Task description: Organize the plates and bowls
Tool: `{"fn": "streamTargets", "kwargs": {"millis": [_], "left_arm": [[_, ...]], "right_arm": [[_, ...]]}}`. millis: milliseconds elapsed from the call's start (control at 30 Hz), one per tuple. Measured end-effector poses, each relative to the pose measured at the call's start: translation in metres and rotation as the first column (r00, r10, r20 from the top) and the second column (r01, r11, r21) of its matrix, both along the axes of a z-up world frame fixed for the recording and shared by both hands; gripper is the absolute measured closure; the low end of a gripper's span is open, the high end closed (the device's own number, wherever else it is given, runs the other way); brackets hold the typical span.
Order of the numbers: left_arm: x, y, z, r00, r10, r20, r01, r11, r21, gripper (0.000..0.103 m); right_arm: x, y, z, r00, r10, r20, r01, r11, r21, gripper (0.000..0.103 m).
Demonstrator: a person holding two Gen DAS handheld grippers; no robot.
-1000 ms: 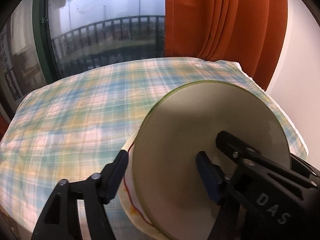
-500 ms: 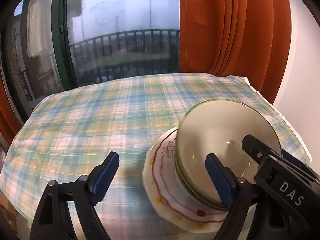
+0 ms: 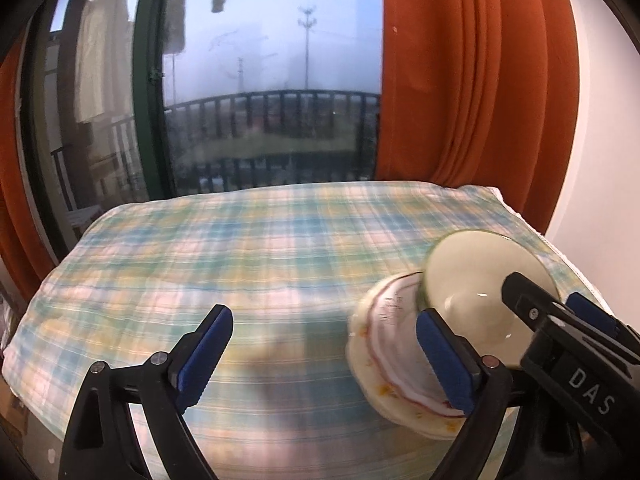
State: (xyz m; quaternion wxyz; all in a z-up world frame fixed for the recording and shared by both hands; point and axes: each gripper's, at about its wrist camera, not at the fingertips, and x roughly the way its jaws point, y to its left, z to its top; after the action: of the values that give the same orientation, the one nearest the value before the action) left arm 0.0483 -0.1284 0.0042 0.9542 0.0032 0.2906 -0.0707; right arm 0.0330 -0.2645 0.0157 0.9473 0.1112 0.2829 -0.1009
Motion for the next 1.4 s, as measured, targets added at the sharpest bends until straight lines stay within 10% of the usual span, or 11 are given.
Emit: {"fn": "streamTargets", "kwargs": {"millis": [667, 1400], "left_arm": [[-0.032, 0.115, -0.034, 0.992, 0.082, 0.097, -0.087, 0.995, 0.045, 0.002], [-0.045, 0.125, -0.046, 0.985, 0.099, 0.140, -0.109, 0.992, 0.061, 0.002]], "right_arm": [[-0.028, 0.122, -0.029, 0.990, 0.129, 0.051, -0.121, 0.984, -0.133, 0.018], [-0.036, 0.140, -0.046, 0.978, 0.173, 0.120, -0.155, 0.977, -0.149, 0.013]]}}
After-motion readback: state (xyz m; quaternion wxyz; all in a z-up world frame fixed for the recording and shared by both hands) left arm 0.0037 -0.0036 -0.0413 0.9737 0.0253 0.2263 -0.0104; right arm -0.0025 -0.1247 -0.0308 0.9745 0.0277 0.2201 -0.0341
